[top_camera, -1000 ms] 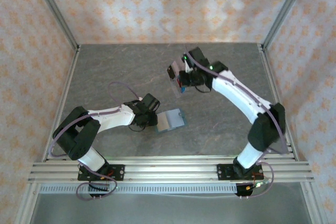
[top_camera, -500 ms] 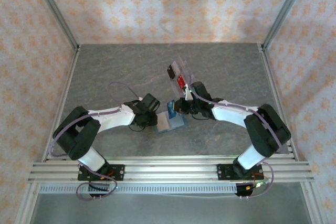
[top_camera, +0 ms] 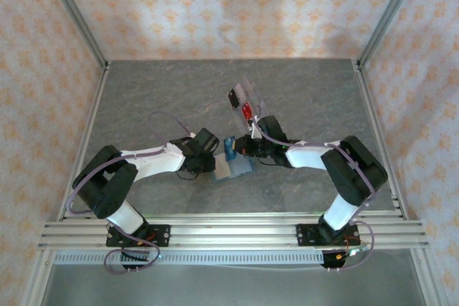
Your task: Put the credit cards into the card holder
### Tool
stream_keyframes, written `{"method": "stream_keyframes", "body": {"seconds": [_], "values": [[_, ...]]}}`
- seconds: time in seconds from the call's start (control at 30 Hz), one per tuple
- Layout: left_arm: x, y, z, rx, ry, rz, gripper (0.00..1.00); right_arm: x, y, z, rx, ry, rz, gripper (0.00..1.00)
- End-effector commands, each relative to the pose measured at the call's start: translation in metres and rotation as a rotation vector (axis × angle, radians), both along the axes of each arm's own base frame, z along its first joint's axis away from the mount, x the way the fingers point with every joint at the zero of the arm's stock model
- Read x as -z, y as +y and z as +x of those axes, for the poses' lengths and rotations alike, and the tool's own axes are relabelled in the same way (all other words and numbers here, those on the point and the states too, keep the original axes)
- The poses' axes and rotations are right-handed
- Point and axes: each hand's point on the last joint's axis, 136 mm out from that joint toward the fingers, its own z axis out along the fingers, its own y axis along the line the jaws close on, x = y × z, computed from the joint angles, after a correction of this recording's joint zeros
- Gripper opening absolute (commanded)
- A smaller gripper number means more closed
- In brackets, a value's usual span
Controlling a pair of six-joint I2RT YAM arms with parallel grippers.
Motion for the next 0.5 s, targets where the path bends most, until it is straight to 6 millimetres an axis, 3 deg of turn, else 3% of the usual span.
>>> {"method": "stream_keyframes", "body": {"seconds": [0.0, 0.47], "values": [[0.040, 0.014, -0.019, -0.006, 0.089, 0.080, 0.24, 0.002, 0.002, 0.000, -0.002, -0.018, 0.016, 0.00], [0.040, 0.013, -0.018, -0.004, 0.090, 0.080, 0.25, 0.017, -0.003, -0.002, 0.002, -0.006, -0.035, 0.00]]}}
